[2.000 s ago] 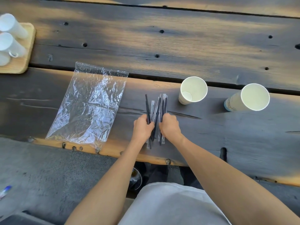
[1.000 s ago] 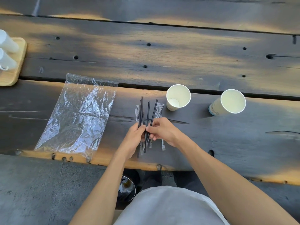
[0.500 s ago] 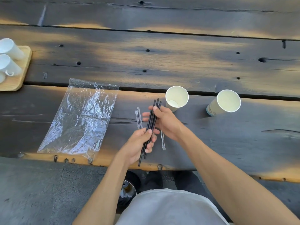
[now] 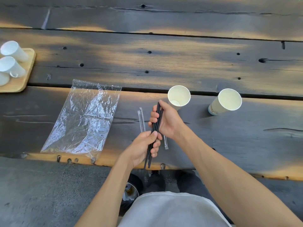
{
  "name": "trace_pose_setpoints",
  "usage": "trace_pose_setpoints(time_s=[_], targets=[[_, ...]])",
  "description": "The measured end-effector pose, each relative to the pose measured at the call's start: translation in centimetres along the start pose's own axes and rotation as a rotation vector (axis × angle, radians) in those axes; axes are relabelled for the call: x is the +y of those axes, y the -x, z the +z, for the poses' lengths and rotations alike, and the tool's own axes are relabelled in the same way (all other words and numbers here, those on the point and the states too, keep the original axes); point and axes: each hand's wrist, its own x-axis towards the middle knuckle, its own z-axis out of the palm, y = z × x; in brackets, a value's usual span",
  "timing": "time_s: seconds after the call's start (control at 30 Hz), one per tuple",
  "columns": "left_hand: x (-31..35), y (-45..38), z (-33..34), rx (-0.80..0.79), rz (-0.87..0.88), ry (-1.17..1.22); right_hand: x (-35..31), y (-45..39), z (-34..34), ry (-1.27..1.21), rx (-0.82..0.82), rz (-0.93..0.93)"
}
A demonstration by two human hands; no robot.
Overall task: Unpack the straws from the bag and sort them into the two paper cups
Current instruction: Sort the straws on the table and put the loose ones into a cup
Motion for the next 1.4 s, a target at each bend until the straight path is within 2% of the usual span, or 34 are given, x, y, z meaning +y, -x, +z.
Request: trace_pose_setpoints(time_s=[0.4, 0.57, 0.67, 0.83, 1.0, 1.03, 1.1, 1.23, 1.3, 1.4], targets=[[0.5, -0.3, 0.7, 0.034, 0.064, 0.071, 1.1, 1.6, -1.3, 0.271, -0.048, 0.007], [1.0, -0.4, 1.0, 0.001, 0.059, 0.159, 1.3, 2.1, -3.6, 0.489, -0.178, -0.098], [1.0, -0.3, 1.4, -0.036, 0.041, 0.093, 0.7, 2.7, -3.8, 0.584, -0.140, -0.226], [0.2, 0.0, 1.4, -0.054, 0.011, -0.072, -0.8, 2.9, -4.0, 0.515, 0.016, -0.374], [0.2, -0.8, 1.7, -0.035, 0.016, -0.166, -1.3, 4.6, -4.4, 0.725, -0.097, -0.261], [0.2, -1.1, 1.7, -0.016, 0.029, -0.209, -1.7, 4.7, -4.4, 0.722, -0.074, -0.286], [0.0, -1.4, 1.3, 0.066, 0.054, -0.227, -3.2, 4.9, -4.4, 0.606, 0.073, -0.393], [-0.4, -2.0, -0.6, 0.395, 0.071, -0.093, -8.0, 5.5, -5.6, 0.273, 0.320, -0.639], [-0.8, -2.5, -1.5, 0.547, 0.048, -0.070, -9.9, 5.4, -6.6, 0.263, 0.426, -0.724], [-1.4, -3.1, -2.3, 0.630, -0.004, -0.030, -11.1, 4.3, -7.5, 0.415, 0.545, -0.771]])
